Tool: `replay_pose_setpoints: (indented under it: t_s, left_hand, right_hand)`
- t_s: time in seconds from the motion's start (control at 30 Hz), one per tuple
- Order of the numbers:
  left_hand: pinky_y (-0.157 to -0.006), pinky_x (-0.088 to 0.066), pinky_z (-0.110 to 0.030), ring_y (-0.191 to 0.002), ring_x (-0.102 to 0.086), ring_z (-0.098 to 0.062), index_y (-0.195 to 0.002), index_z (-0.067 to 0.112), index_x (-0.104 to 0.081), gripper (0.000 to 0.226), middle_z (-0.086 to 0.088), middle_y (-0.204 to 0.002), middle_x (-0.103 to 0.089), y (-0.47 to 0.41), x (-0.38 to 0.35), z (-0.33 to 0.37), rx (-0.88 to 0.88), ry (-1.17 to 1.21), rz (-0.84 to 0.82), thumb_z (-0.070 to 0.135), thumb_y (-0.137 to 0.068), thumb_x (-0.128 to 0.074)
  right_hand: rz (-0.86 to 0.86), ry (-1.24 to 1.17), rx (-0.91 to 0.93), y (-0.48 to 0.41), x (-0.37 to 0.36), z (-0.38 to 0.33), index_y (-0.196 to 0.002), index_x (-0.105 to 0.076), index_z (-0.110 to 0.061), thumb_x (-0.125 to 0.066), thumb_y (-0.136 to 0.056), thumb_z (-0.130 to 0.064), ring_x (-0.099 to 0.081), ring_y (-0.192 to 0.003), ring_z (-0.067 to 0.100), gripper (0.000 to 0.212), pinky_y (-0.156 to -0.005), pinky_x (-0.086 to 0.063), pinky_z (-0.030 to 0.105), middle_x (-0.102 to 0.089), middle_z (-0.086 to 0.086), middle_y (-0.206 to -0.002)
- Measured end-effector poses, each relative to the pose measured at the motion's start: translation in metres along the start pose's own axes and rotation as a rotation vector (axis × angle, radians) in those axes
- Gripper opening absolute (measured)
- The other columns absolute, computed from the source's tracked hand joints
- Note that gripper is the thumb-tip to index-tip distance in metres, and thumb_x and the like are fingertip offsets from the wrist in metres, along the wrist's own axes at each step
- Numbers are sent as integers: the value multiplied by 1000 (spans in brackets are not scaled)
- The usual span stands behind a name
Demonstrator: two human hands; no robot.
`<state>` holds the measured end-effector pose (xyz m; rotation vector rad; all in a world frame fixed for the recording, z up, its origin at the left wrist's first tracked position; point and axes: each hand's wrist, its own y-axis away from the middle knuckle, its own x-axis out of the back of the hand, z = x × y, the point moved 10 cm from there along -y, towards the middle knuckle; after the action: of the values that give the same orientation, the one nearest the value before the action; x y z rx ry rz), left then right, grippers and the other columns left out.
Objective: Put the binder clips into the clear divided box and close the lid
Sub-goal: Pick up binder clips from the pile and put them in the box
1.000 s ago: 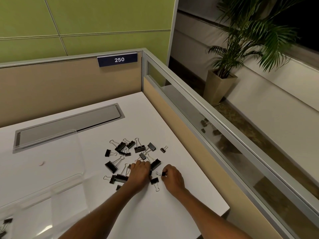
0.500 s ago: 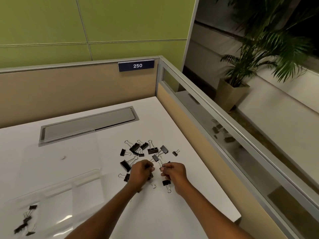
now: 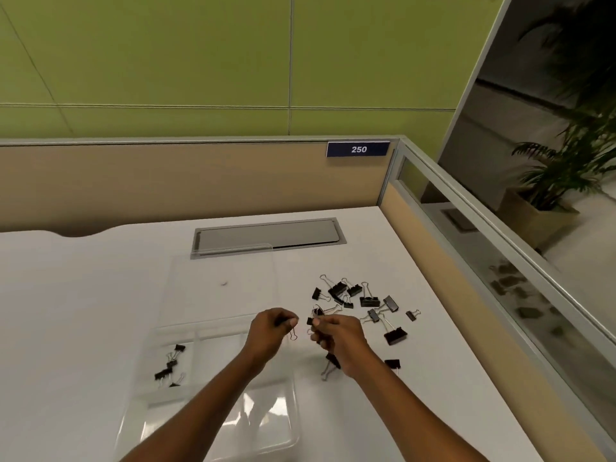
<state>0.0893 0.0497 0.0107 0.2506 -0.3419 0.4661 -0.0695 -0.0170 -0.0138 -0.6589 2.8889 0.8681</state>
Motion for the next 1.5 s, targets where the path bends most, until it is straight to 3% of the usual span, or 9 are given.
replay_pose_setpoints:
  t_s: [0.13,0.3,0.57,0.67,0.87,1.03,1.17,1.33,1.5]
  left_hand:
    - [-69,-47,-20,-77,-65,-4,-79,20,-72,8,6,-80,-72,18,46,-13,5,10,63,16,-84,-67]
    - [-75,-50,-30,-79,-66,-12,-76,18,-72,7,3,-78,-72,42,94,-37,42,41,126,15,-81,-69]
    - [-65,-42,-15,-76,-64,-4,-87,23,-70,10,5,-76,-69,87,164,-79,127,25,282,20,-78,-73]
    - [-67,-46,-18,-76,-65,-2,-83,24,-71,8,8,-79,-71,100,182,-95,142,2,302,21,-76,-75]
    - [-72,-48,-20,-78,-65,-1,-82,22,-73,5,10,-81,-71,123,197,-116,138,-102,286,24,-77,-75]
    - [-78,-43,-35,-91,-59,-10,-79,36,-73,7,14,-76,-69,135,210,-135,152,-336,359,41,-75,-74]
    - [-72,-30,-34,-98,-50,-15,-80,40,-71,4,18,-67,-60,141,212,-143,170,-435,376,43,-77,-70]
    - [-74,-23,-33,-100,-37,-13,-85,36,-71,8,16,-69,-58,146,209,-144,157,-456,370,41,-81,-68]
    - [-73,-21,-31,-99,-41,-15,-87,32,-72,11,14,-72,-59,146,206,-140,119,-564,359,40,-82,-67]
  right_hand:
    - [-60,20,-14,7,-47,10,-92,-69,4,-69,-83,-2,-65,-64,19,11,-53,-46,23,-69,11,-76]
    - [-121,108,-37,16,-97,31,-92,-71,5,-73,-79,-5,-62,-63,18,16,-54,-46,24,-71,12,-83]
    - [-173,187,-39,39,-164,63,-90,-71,7,-70,-81,-2,-67,-63,21,13,-54,-46,24,-70,11,-77]
    - [-178,232,-24,47,-182,72,-88,-71,7,-70,-80,0,-68,-63,23,10,-52,-46,24,-72,12,-77]
    - [-205,351,-6,61,-210,92,-87,-72,3,-71,-81,-3,-69,-64,21,8,-51,-47,23,-73,9,-74]
    - [-208,495,56,67,-222,98,-82,-75,-7,-74,-79,-9,-66,-63,16,4,-49,-43,21,-75,7,-80]
    - [-198,616,127,70,-229,97,-77,-76,-14,-76,-77,-12,-60,-60,9,1,-48,-42,15,-73,-1,-76]
    - [-219,746,178,71,-237,102,-69,-74,-20,-76,-75,-12,-66,-71,12,10,-62,-53,24,-74,0,-82]
    - [-213,917,239,70,-244,105,-66,-71,-27,-78,-74,-18,-62,-65,5,13,-64,-49,22,-73,-4,-81]
